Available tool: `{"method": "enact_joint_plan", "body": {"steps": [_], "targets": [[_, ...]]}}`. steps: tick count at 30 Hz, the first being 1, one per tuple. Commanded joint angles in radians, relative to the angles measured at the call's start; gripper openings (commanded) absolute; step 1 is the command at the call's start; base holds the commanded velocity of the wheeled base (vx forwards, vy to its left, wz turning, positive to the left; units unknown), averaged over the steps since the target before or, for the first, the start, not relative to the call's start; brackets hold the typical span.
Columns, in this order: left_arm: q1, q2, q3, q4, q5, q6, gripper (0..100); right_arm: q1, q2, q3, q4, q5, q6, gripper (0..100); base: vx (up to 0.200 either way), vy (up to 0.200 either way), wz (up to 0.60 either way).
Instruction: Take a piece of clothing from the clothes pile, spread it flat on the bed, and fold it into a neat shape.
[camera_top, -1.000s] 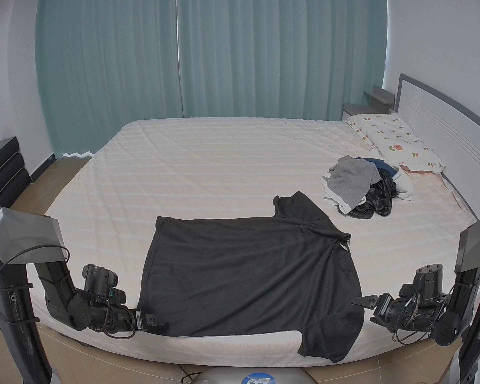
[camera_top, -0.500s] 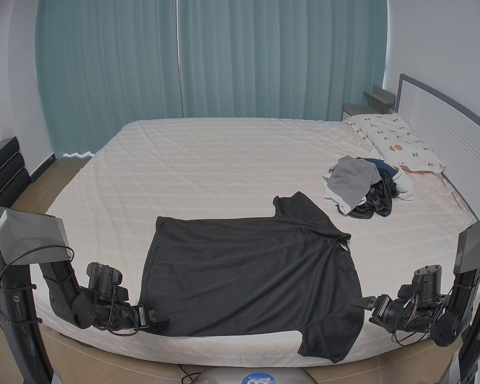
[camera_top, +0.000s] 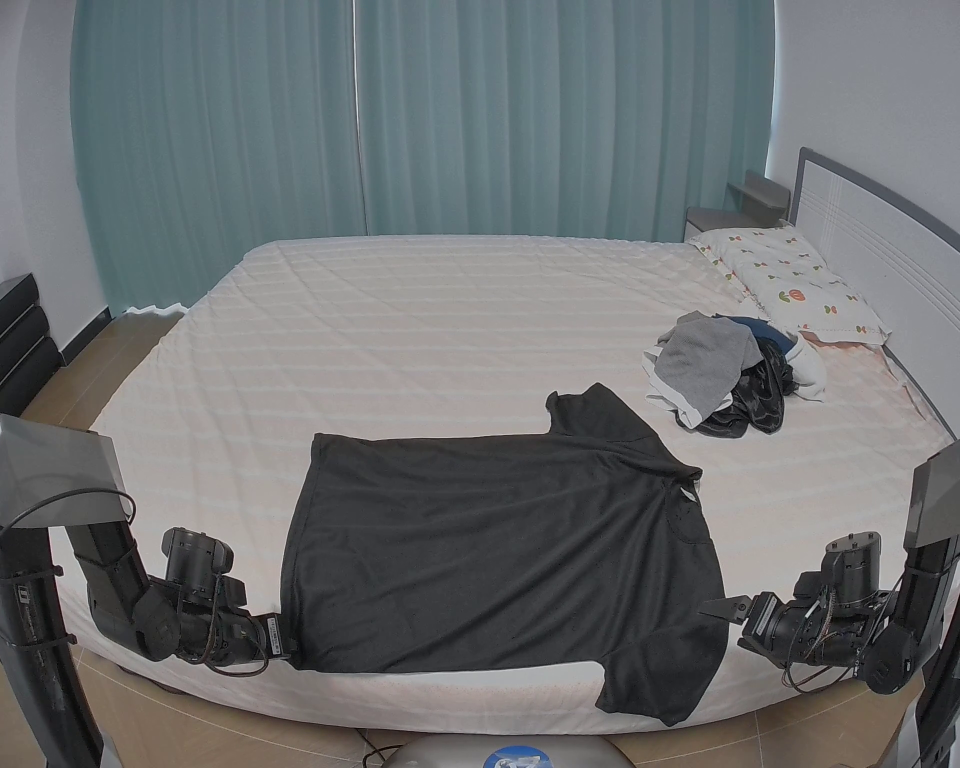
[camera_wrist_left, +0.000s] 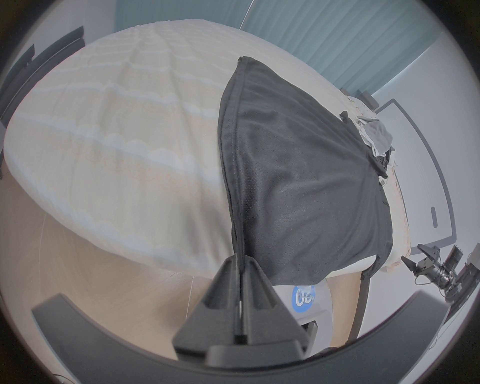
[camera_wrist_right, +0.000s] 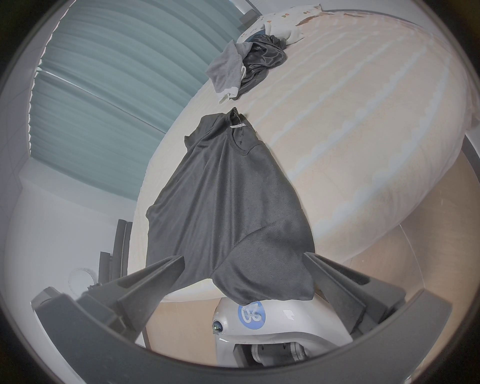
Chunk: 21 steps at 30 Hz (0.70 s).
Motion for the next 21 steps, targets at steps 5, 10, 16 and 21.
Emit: {"method": "enact_joint_plan", "body": {"steps": [5, 10, 16, 21], "targets": [[0.043, -0.044, 0.017, 0.000, -0.001, 0.000, 0, -0.006, 0.051, 0.018, -0.007, -0.001, -0.139, 100, 0.000, 0.000, 0.00], [0.066, -0.047, 0.018, 0.000, -0.002, -0.011, 0, 0.000, 0.077, -0.022, -0.027, -0.025, -0.256, 100, 0.000, 0.000, 0.00], [0.073, -0.056, 0.007, -0.002, -0.018, -0.109, 0, -0.042, 0.172, -0.134, 0.043, -0.025, -0.314, 100, 0.000, 0.000, 0.00], [0.075, -0.041, 0.006, -0.002, -0.018, -0.112, 0, -0.085, 0.252, -0.151, 0.002, -0.016, -0.326, 100, 0.000, 0.000, 0.00]]}}
